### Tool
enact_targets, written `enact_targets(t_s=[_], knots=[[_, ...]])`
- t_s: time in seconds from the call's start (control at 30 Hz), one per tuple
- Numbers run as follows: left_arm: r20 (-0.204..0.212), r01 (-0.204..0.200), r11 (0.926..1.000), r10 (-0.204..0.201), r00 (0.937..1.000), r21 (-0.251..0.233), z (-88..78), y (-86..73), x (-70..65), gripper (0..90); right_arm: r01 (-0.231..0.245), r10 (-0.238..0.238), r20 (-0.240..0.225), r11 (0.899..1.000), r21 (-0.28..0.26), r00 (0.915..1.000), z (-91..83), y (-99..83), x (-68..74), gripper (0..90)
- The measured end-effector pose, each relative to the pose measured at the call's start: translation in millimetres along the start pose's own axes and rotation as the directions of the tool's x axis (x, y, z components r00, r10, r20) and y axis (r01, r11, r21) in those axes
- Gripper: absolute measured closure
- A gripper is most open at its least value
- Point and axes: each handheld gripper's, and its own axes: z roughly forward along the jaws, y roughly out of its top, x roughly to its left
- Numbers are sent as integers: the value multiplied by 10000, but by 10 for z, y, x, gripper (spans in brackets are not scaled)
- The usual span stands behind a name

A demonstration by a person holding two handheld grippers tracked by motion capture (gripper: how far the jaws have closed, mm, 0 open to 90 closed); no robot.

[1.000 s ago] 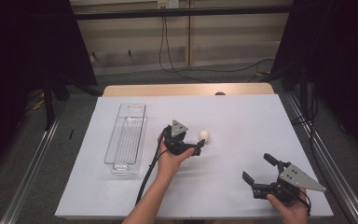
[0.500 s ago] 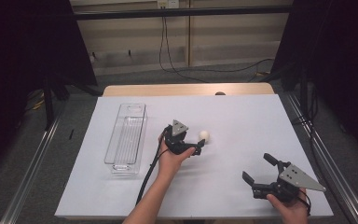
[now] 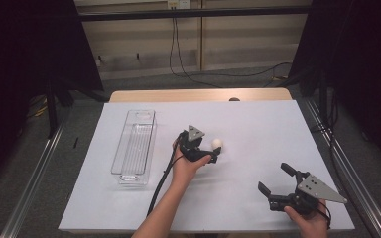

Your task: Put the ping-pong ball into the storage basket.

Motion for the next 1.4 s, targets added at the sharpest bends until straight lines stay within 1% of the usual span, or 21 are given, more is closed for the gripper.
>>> enact_targets(t_s=[0.1,0.2,0.4,0.5,0.53,0.63,0.67,0.7,0.73,0.8,0.87,0.9,0.93,0.97,1.07,1.13,1.17,1.23,1.27,1.37,1.4], knots=[[7,-96,9999,96,10000,46,2,6,5,34,36,-36,-23,10000,-49,10000,5,1,5,6],[155,125,9998,-122,9998,-158,17,8,-1,35,-34,34,-5,10000,-38,10000,6,1,9,6],[-89,-63,9998,65,9999,212,30,18,13,34,8,-8,-12,10000,-55,10000,4,2,4,6],[58,-218,9995,217,9997,217,33,63,-6,34,-9,9,-10,10000,-58,10000,4,2,4,6],[79,-58,9999,58,10000,106,45,75,-18,34,-5,5,-13,10000,-55,10000,1,3,2,6],[-24,-95,9996,96,10000,276,65,91,-13,33,24,-24,11,10000,-36,10000,-3,5,-1,6],[65,-176,9993,174,9998,339,71,89,-2,33,8,-8,21,10000,-30,10000,-4,5,0,6],[79,-87,9994,85,9999,331,83,85,-9,33,-53,53,59,10000,-61,10000,-2,5,3,6],[34,-188,9989,187,9998,435,86,84,-7,33,-61,61,46,10000,-53,10000,-2,5,3,6],[59,-113,9994,111,9999,320,108,79,-19,33,-55,55,42,10000,-56,10000,-2,4,1,6],[183,-310,9987,303,9994,407,112,82,-9,33,-57,57,55,10000,-72,10000,-1,4,0,6],[225,-284,9989,276,9994,372,117,82,-14,33,-60,61,51,10000,-71,10000,0,5,0,6],[75,-376,9981,373,9993,489,116,85,-19,28,-70,71,45,10000,-60,10000,-1,5,2,6],[92,-205,9991,202,9998,376,129,85,-28,28,-70,71,45,10000,-60,10000,-1,5,2,6],[65,-214,9990,212,9998,400,143,112,-43,29,-4,4,-12,10000,-30,10000,0,5,1,6],[192,-391,9983,383,9991,432,147,135,-41,31,-13,13,-3,10000,-27,10000,0,4,2,6],[86,-215,9989,211,9997,419,154,141,-58,32,-57,57,16,10000,-40,10000,0,4,3,6],[100,-286,9986,282,9996,437,166,149,-46,35,-52,52,20,10000,-38,10000,0,4,3,6],[101,-166,9993,163,9998,326,181,147,-56,35,-49,49,21,10000,-46,10000,0,5,2,6],[220,-386,9977,374,9991,553,192,140,-43,48,-73,74,36,10000,-46,10000,-2,4,3,6],[86,-435,9970,430,9990,646,195,138,-46,59,-80,80,58,9999,-65,10000,1,3,3,6]])
